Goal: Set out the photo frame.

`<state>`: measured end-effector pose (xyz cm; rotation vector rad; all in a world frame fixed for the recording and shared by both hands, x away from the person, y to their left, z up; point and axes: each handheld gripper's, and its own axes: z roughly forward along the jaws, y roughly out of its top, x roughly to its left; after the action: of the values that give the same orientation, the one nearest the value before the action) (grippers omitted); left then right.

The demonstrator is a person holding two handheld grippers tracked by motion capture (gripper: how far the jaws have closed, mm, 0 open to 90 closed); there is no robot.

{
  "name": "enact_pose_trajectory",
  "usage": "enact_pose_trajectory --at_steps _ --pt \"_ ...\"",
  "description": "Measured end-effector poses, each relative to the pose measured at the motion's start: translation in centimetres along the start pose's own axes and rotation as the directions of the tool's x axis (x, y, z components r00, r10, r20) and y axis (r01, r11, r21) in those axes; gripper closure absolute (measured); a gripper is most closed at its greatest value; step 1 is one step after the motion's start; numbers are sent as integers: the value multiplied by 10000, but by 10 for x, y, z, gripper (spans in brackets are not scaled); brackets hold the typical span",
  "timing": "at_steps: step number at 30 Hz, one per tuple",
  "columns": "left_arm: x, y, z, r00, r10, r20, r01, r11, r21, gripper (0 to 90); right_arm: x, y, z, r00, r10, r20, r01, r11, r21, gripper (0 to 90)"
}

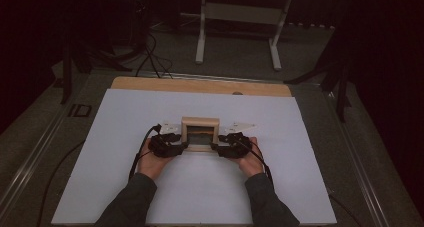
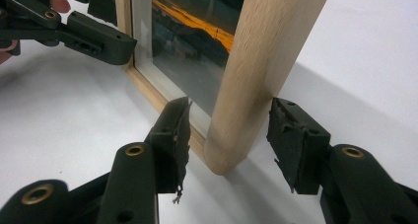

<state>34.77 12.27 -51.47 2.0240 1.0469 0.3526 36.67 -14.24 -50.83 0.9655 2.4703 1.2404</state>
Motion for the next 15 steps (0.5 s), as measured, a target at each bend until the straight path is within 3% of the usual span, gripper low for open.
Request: enact_pose_trajectory --at_steps 15 --pt "1 0 -12 10000 -40 -50 40 9999 115 489 -5 0 -14 9999 25 157 -24 10000 -64 452"
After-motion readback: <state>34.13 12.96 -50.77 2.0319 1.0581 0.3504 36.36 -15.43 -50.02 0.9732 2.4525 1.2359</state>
